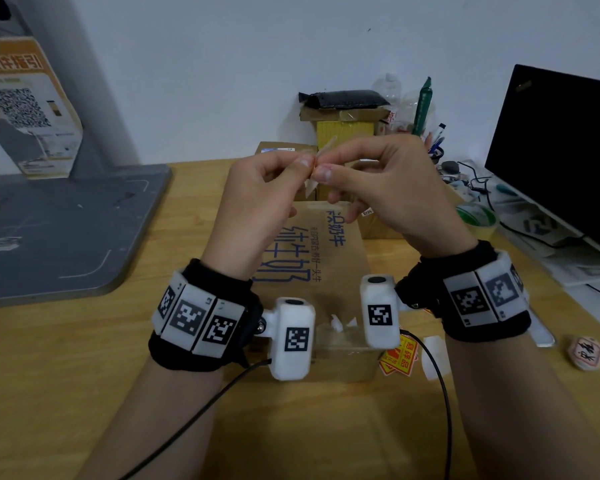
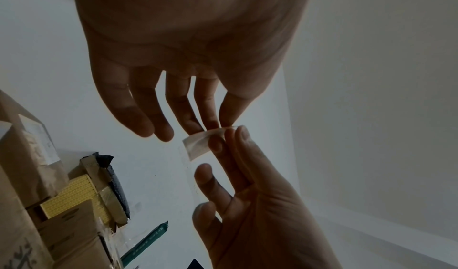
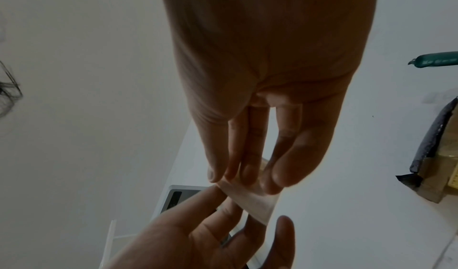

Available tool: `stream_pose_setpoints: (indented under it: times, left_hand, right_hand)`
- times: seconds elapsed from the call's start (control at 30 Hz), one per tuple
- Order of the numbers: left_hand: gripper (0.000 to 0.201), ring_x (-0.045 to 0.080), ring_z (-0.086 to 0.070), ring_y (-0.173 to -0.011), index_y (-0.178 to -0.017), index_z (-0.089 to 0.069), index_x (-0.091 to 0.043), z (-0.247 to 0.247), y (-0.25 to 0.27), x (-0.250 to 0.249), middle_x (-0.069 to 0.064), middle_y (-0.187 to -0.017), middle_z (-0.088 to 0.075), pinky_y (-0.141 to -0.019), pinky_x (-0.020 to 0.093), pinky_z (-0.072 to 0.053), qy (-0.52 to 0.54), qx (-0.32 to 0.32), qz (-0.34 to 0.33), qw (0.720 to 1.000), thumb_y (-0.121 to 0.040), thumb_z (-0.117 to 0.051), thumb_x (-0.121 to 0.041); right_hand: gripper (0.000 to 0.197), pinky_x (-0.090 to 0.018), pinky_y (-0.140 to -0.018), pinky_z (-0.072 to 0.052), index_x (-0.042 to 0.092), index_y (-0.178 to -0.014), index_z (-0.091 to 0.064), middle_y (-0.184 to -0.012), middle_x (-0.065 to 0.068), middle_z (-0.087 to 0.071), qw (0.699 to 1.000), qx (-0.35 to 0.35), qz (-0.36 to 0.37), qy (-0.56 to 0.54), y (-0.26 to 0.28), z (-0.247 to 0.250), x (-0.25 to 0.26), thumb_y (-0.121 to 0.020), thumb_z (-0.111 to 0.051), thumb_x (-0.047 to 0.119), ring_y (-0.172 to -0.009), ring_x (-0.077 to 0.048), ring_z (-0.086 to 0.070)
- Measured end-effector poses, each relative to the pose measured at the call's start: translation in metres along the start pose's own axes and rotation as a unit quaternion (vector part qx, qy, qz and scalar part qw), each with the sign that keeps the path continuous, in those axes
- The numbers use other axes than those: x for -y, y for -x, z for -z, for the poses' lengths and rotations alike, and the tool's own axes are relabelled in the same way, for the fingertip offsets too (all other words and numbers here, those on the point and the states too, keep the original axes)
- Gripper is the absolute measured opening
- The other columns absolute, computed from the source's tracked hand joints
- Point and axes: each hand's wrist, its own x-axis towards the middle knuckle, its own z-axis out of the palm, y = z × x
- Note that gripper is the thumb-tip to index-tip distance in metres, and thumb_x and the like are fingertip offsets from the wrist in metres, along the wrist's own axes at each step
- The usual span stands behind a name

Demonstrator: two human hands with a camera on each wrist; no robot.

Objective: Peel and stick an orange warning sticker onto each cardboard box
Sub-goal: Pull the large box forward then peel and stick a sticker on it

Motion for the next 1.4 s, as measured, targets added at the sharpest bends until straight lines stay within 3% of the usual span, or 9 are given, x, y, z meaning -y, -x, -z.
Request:
stream_pose_setpoints:
  times: [0.2,0.33,0.47,0.67,0.83,0.97,1.17,1.33,1.4]
  left_hand:
    - [0.021,0.006,-0.065,-0.084,-0.085,-0.076,-0.031,-0.0001,0.0009,-0.0019,-0.012,-0.082,-0.072,-0.070,0.031,-0.055,0.006,0.003,-0.001,1.000,-0.100,-0.062,-0.025]
    - [0.021,0.005,-0.065,-0.085,-0.085,-0.077,-0.032,-0.0001,0.0013,-0.0019,-0.014,-0.083,-0.073,-0.069,0.029,-0.055,0.005,0.005,-0.001,1.000,-0.099,-0.062,-0.026]
    - [0.020,0.006,-0.066,-0.088,-0.086,-0.077,-0.032,-0.0005,0.0016,-0.0024,-0.015,-0.084,-0.074,-0.069,0.029,-0.055,0.004,0.009,-0.002,1.000,-0.099,-0.062,-0.025]
    - [0.017,0.008,-0.067,-0.091,-0.090,-0.077,-0.031,-0.0011,0.0021,-0.0022,-0.011,-0.088,-0.075,-0.074,0.033,-0.057,-0.003,0.009,-0.002,1.000,-0.099,-0.063,-0.026]
    - [0.017,-0.002,-0.068,-0.082,-0.091,-0.078,-0.031,-0.0021,0.0027,-0.0024,-0.013,-0.084,-0.076,-0.075,0.029,-0.057,-0.004,0.011,0.005,1.000,-0.099,-0.064,-0.025]
    - [0.017,0.000,-0.069,-0.083,-0.093,-0.080,-0.029,-0.0019,0.0030,-0.0026,-0.009,-0.090,-0.079,-0.077,0.032,-0.056,0.014,0.024,0.017,0.999,-0.099,-0.065,-0.028]
    - [0.014,-0.003,-0.070,-0.087,-0.090,-0.081,-0.033,-0.0004,0.0046,-0.0041,-0.015,-0.086,-0.079,-0.079,0.030,-0.057,0.017,0.035,0.004,0.999,-0.096,-0.070,-0.027]
    - [0.018,-0.003,-0.070,-0.086,-0.087,-0.080,-0.035,0.0001,0.0050,-0.0045,-0.016,-0.082,-0.078,-0.076,0.030,-0.055,0.019,0.032,-0.002,0.999,-0.097,-0.069,-0.024]
    - [0.020,-0.003,-0.070,-0.084,-0.086,-0.080,-0.034,-0.0005,0.0050,-0.0045,-0.016,-0.082,-0.078,-0.076,0.030,-0.054,0.020,0.029,0.001,0.999,-0.097,-0.068,-0.023]
  right_hand:
    - [0.009,-0.040,-0.050,-0.060,0.005,-0.098,-0.080,-0.101,-0.023,-0.075,1.000,0.001,0.017,0.002,0.0004,0.0007,0.0011,-0.091,-0.077,0.009,-0.074,-0.037,-0.068]
    - [0.008,-0.042,-0.050,-0.059,0.003,-0.096,-0.079,-0.100,-0.021,-0.075,1.000,0.002,0.021,0.007,0.0004,0.0011,0.0010,-0.091,-0.077,0.007,-0.075,-0.024,-0.068]
    - [0.003,-0.040,-0.049,-0.059,0.007,-0.091,-0.079,-0.096,-0.019,-0.074,1.000,0.004,0.027,0.015,0.0003,0.0005,0.0018,-0.091,-0.077,0.008,-0.074,-0.021,-0.068]
    - [0.006,-0.037,-0.049,-0.059,0.006,-0.086,-0.079,-0.088,-0.005,-0.072,1.000,-0.001,0.020,0.023,0.0010,-0.0011,0.0019,-0.091,-0.076,0.006,-0.072,-0.020,-0.066]
    - [0.008,-0.037,-0.051,-0.061,-0.001,-0.083,-0.074,-0.085,-0.014,-0.072,1.000,-0.008,0.018,0.010,0.0012,-0.0010,0.0035,-0.091,-0.072,0.000,-0.071,-0.022,-0.069]
    - [0.011,-0.040,-0.056,-0.065,-0.001,-0.080,-0.071,-0.078,-0.034,-0.066,1.000,-0.025,0.011,-0.007,0.0009,-0.0010,0.0046,-0.091,-0.070,-0.004,-0.066,-0.030,-0.065]
    - [0.008,-0.037,-0.056,-0.065,-0.002,-0.085,-0.072,-0.074,-0.030,-0.066,1.000,-0.029,0.005,-0.010,-0.0001,-0.0014,0.0045,-0.092,-0.069,-0.005,-0.061,-0.021,-0.066]
    - [0.011,-0.037,-0.057,-0.065,0.001,-0.084,-0.072,-0.072,-0.022,-0.066,1.000,-0.023,0.014,-0.014,-0.0002,-0.0015,0.0040,-0.093,-0.068,-0.004,-0.065,-0.023,-0.067]
    - [0.011,-0.037,-0.058,-0.065,0.000,-0.084,-0.072,-0.074,-0.028,-0.065,0.999,-0.025,0.019,-0.012,-0.0001,-0.0021,0.0045,-0.093,-0.068,-0.004,-0.066,-0.024,-0.066]
